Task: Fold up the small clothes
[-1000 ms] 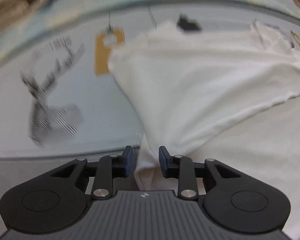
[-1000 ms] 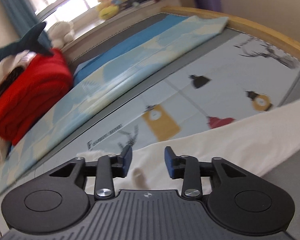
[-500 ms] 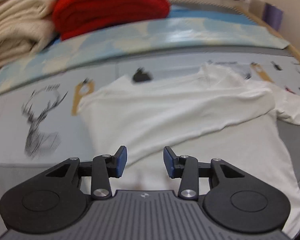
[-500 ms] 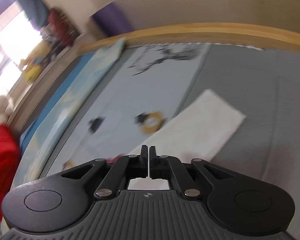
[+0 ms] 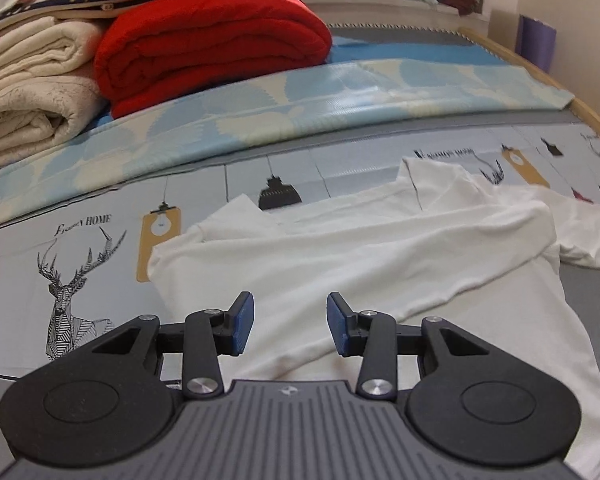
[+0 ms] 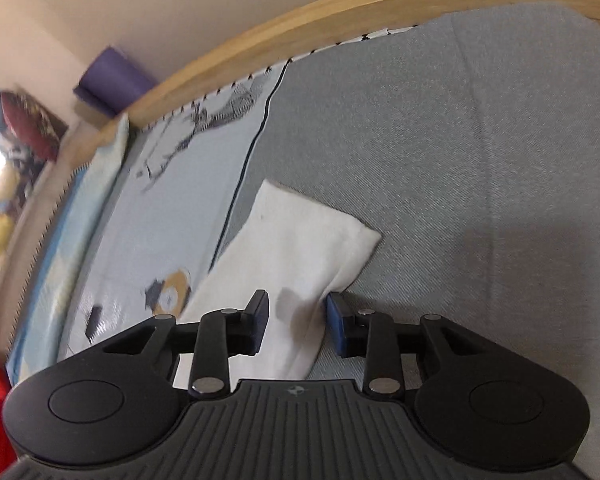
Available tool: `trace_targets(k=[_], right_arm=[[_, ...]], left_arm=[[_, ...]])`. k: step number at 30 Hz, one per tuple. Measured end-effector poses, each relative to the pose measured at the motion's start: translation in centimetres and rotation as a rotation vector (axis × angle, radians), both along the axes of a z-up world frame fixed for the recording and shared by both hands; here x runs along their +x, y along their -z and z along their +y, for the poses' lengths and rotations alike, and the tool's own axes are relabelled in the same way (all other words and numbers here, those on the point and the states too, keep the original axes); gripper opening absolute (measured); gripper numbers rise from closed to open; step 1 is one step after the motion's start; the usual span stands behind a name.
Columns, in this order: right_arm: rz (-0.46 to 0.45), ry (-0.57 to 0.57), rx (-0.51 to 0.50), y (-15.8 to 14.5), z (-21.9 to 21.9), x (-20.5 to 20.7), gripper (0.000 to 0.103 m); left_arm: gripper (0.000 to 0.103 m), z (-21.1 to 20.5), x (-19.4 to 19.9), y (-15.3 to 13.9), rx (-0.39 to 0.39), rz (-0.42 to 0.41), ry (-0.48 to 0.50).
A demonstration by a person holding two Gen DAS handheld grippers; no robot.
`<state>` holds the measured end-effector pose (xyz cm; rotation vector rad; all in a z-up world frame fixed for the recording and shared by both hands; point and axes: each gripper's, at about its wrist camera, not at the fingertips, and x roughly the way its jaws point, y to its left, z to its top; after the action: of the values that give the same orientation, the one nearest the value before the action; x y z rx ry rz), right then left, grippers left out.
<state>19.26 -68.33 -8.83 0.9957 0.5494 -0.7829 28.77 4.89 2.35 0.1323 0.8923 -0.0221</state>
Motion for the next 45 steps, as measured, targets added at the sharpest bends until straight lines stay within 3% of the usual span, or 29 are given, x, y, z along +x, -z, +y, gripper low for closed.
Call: trace_targets(k=[4, 8, 11, 15, 19, 22, 24, 26, 28, 30, 32, 36, 39, 41, 43, 45], right_arm=[[-0.022, 0.065, -0.065, -0.8, 0.7, 0.4, 0.004], [-0.055, 0.011, -0.217, -5.5, 3.8, 3.2, 0.004], [-0.124, -0.167, -0.400, -10.9, 9.8, 6.4, 0.004], [-0.269, -0.480, -0.611, -17.2, 22.7, 9.2, 0.004], [-0.403, -0.800, -0.697, -19.9, 37.6, 10.3, 0.005], [-0.473, -1.052, -0.663, -19.6, 48.6, 10.4, 0.005], [-0.480, -1.241, -0.604, -17.8, 55.3, 9.8, 0.005], [-0.386, -1.456, -0.494, -14.2, 60.6, 9.5, 0.010], [-0.208, -1.614, -0.361, -9.2, 63.9, 8.7, 0.014], [-0.026, -1.729, -0.281, -5.6, 64.9, 7.5, 0.014], [-0.002, -1.790, -0.312, -5.6, 63.7, 6.2, 0.014], [0.010, -1.826, -0.406, -8.9, 59.4, 5.2, 0.024], [0.048, -1.731, -0.512, -11.4, 54.8, 6.1, 0.030], [0.068, -1.599, -0.566, -12.0, 51.2, 6.6, 0.034], [0.089, -1.431, -0.539, -11.1, 47.4, 7.3, 0.037], [0.180, -1.328, -0.475, -9.8, 44.4, 8.4, 0.037]], left_arm=[[0.045, 1.9, -0.2, -0.9, -0.016, -0.023, -0.040], [0.045, 4.7, -0.1, -1.7, -0.035, -0.024, -0.113], [0.045, 7.4, -0.1, -2.2, -0.064, -0.013, -0.184], [0.045, 12.0, -0.2, -3.0, -0.127, -0.002, -0.307], [0.044, 16.1, -0.5, -3.5, -0.182, 0.012, -0.412], [0.044, 18.2, -0.8, -3.8, -0.220, 0.022, -0.452], [0.044, 19.3, -0.9, -4.1, -0.250, 0.024, -0.470], [0.044, 20.2, -0.8, -4.2, -0.271, 0.030, -0.486], [0.044, 20.8, -0.7, -4.3, -0.293, 0.034, -0.499], [0.044, 21.0, -0.6, -4.3, -0.306, 0.040, -0.501], [0.044, 20.9, -0.6, -4.4, -0.313, 0.048, -0.487], [0.044, 20.2, -0.5, -4.4, -0.329, 0.051, -0.467], [0.044, 19.8, -0.3, -4.1, -0.348, 0.062, -0.460], [0.044, 19.4, 0.0, -3.7, -0.367, 0.070, -0.449], [0.041, 19.1, 0.3, -3.1, -0.402, 0.088, -0.439], [0.033, 18.7, 0.8, -2.2, -0.442, 0.111, -0.424]])
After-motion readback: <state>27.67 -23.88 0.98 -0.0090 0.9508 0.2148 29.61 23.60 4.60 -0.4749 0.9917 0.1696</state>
